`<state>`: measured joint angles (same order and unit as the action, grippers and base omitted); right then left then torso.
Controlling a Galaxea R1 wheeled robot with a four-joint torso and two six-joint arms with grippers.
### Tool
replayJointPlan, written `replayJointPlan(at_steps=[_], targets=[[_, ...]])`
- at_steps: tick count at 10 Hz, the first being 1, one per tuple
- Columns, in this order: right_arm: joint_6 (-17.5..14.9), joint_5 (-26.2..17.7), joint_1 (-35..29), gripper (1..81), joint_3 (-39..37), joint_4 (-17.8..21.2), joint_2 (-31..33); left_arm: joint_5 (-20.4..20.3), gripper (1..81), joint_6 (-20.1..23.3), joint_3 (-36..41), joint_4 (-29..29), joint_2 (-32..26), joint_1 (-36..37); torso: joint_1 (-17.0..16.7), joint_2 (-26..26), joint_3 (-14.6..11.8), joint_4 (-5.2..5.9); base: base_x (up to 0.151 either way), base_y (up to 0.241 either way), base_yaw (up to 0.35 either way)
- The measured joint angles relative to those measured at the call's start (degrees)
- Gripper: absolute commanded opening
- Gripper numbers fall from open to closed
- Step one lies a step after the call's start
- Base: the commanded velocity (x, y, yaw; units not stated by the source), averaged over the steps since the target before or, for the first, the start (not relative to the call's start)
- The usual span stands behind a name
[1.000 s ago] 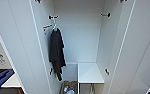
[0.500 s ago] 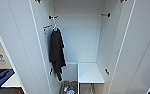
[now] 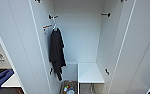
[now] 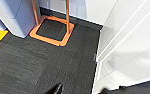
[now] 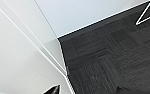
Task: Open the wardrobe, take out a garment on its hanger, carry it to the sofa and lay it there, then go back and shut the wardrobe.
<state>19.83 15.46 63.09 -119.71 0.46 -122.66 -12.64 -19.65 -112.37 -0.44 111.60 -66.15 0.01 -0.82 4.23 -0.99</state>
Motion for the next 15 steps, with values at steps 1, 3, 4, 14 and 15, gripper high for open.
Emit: replayJointPlan(at_steps=[1, 3, 4, 14, 15], targets=[[1.06, -0.77, -3.11, 81.1, -0.85, 0.05, 0.5, 0.79, 81.1, -0.49, -0.74, 0.0, -0.55, 3.39, 0.0, 0.0, 0.0, 0.0, 0.0, 0.0, 0.0], [2.79, -2.56, -9.4, 81.1, -2.43, 0.2, 1.08, 4.0, 81.1, -1.46, -1.9, 0.0, -0.91, 11.76, 0.02, 0.0, 0.02, 0.0, 0.0, 0.0, 0.0], [3.91, -4.06, -12.54, 81.1, -2.73, 0.24, 1.11, 6.69, 81.1, -1.65, -2.16, 0.0, -0.77, 15.96, 0.05, 0.02, 0.04, 0.0, 0.0, 0.0, 0.0], [11.31, -12.62, -21.33, 81.1, 22.36, 0.59, 4.56, 26.97, 81.1, -2.91, 7.41, 0.0, 11.19, 30.82, 0.18, 0.13, 0.15, 0.0, 0.0, 0.0, 0.0], [11.58, -11.93, -20.5, 81.1, 25.06, 0.69, 5.13, 26.94, 81.1, -2.95, 9.2, 0.02, 11.13, 30.89, 0.2, 0.13, 0.17, 0.0, 0.0, 0.0, 0.0]])
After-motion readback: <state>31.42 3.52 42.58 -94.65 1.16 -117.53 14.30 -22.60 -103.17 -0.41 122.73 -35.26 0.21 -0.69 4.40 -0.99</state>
